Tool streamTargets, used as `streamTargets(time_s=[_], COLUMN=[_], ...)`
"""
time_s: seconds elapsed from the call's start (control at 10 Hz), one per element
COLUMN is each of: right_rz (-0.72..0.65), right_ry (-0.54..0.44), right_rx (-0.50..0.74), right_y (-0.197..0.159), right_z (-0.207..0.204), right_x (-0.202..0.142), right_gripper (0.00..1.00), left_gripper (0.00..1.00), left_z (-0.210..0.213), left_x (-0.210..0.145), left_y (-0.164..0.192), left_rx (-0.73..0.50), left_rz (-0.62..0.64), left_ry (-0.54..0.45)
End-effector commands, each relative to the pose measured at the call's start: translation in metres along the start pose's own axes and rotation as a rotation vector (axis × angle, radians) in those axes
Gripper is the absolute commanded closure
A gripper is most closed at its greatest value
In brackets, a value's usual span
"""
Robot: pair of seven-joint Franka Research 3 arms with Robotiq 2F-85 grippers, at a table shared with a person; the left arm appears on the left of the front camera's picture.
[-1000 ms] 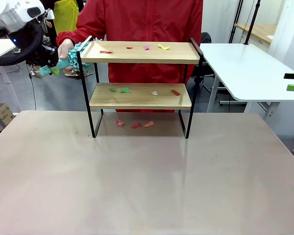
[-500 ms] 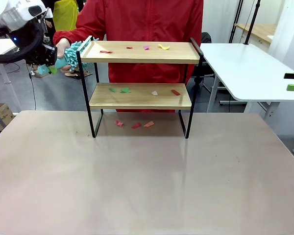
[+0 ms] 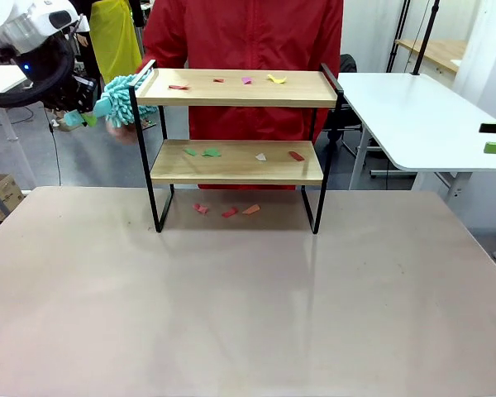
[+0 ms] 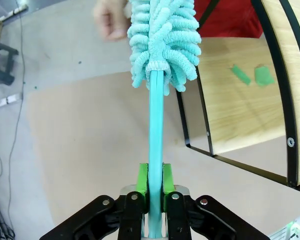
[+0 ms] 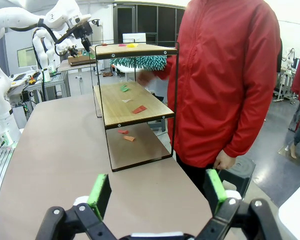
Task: Clean the shelf.
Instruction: Pick up the Duster handed by the human, then clean the specific section of the Shelf indicated by the human with the Duster.
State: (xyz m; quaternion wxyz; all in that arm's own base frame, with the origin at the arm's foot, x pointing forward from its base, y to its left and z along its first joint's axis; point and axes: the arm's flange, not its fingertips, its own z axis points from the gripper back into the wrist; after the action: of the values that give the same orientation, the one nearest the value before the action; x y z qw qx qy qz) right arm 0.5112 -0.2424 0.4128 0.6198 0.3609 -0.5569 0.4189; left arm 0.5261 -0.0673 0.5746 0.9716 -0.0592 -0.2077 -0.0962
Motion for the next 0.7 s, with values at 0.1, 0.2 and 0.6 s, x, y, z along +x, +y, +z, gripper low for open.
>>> streamTargets(time_s=[0.1,0.2,0.6], right_rz=[0.003,0.003,0.003], right_ry=[-0.002,-0.002,-0.002], right_rx=[0.001,0.001,0.001], right_y=[0.001,0.001,0.001], right_z=[-0.001,-0.001,-0.001], right_x=[0.002,0.002,0.002], right_gripper=[0.0,0.0,0.0], left_gripper=[1.0,1.0,0.87], left_z=[0.003,0.003,0.028], left_x=[0.0,0.0,-0.003], left_y=[0.0,0.0,0.017], left_rx=[0.001,0.001,0.017], left_rz=[-0.006,-0.006,-0.081], left_ry=[-0.007,-0.007,0.005])
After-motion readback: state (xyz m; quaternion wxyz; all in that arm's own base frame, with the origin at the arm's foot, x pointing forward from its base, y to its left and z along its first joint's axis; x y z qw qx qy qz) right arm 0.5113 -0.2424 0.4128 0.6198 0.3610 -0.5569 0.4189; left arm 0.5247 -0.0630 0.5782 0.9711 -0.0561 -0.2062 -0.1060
